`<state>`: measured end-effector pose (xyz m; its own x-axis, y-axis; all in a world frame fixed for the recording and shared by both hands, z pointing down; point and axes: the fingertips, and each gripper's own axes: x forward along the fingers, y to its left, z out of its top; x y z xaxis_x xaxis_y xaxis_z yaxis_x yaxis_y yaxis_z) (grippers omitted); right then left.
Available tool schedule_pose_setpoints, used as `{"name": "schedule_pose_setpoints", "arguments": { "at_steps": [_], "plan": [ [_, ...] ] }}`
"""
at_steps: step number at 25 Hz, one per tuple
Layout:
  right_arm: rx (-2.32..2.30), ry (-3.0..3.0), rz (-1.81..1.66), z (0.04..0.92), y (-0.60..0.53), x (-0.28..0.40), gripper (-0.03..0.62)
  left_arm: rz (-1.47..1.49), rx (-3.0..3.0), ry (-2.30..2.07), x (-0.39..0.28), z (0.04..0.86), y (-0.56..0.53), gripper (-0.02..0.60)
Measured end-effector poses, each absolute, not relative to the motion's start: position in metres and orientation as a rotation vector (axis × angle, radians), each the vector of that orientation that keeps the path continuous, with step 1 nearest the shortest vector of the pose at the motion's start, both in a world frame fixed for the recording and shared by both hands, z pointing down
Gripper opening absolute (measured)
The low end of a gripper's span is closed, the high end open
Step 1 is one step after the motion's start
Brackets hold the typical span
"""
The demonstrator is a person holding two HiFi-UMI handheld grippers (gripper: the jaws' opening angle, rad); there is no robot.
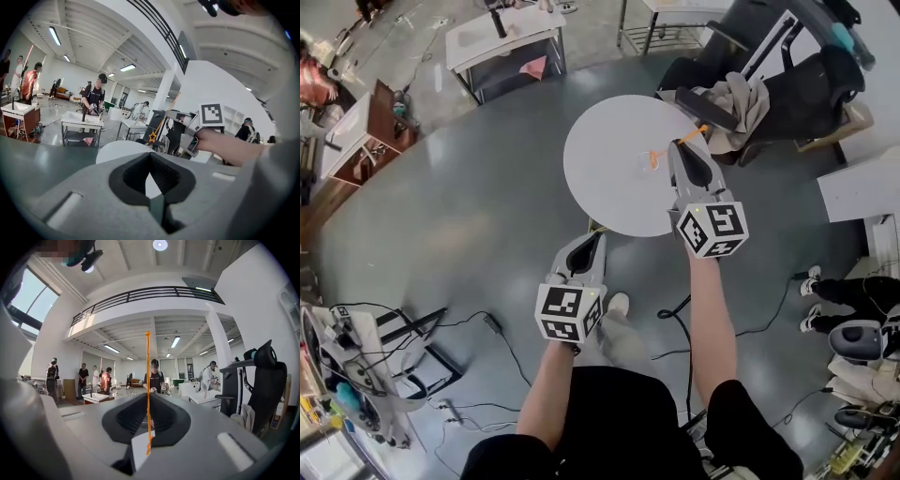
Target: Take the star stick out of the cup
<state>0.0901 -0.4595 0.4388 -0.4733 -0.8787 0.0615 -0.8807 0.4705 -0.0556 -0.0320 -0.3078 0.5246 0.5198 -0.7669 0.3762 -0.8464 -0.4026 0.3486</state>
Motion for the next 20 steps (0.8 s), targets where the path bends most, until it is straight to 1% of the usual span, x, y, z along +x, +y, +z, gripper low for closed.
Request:
{"name": "schedule_pose_setpoints", "arguments": {
  "at_steps": [5,10,16,20],
  "plan": [
    [1.584,-2.736,0.054,0.395,-0.417,0.086,0.020,0.178,2.344,-1.311,-0.020,0.496,-0.306,0.003],
    [1.578,-2.738,0.062,0.375,-0.377,0.081,0.020,0.132,2.401,-1.318,-0.019,0.469,-0.300,0.003],
    [1.469,-2.792,0.019,0.347,-0.325,0.066,0.021,0.078,2.455,-1.336,-0.024,0.440,-0.292,0.003],
    [1.491,-2.783,0.018,0.336,-0.297,0.070,0.021,0.057,2.501,-1.340,-0.023,0.419,-0.290,0.003]
  ]
}}
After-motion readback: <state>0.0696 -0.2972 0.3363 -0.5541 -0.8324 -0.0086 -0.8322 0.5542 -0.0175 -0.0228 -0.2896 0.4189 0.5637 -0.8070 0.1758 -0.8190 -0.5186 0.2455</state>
